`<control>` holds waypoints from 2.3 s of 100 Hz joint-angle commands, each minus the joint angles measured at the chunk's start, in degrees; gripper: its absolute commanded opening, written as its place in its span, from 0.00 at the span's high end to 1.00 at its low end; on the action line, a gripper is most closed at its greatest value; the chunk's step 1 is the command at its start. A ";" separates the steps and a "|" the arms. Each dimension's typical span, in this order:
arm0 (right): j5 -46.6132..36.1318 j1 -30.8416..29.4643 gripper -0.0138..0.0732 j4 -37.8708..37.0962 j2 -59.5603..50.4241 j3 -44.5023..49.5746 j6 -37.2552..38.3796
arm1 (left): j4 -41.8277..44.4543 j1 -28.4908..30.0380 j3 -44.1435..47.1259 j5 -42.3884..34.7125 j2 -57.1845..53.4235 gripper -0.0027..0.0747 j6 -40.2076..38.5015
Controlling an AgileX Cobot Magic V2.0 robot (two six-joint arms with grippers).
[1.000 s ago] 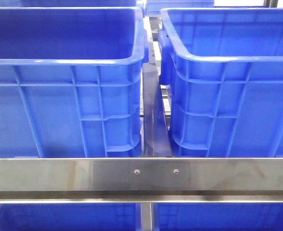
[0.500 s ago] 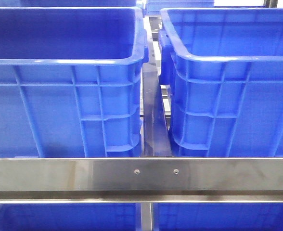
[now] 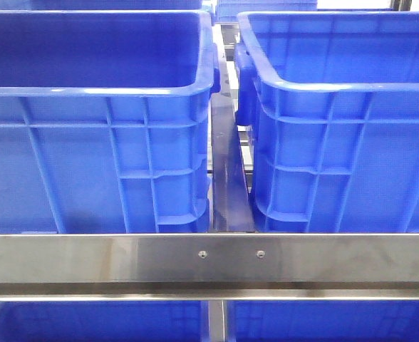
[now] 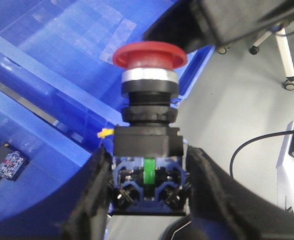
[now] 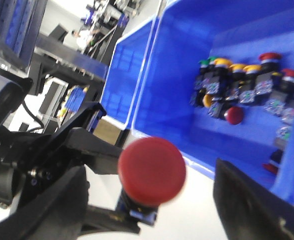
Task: Pick red and yellow buttons and place in box
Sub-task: 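Bring the red button to the right gripper and grasp its cap, then carry the red button with the right gripper over the empty bin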
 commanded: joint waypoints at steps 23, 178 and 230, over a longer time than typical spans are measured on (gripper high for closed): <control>1.24 3.03 0.39 3.91 2.91 -5.07 -1.11 | -2.00 -0.42 -1.78 -2.90 -1.74 0.99 0.03; -2.32 -9.08 0.68 0.01 2.85 -5.07 -4.75 | -1.74 22.40 14.05 -16.01 -15.72 0.32 -5.02; -9.56 -9.34 0.68 -0.13 2.85 -5.07 -10.76 | -0.71 33.87 37.18 -24.48 -38.27 0.32 -5.02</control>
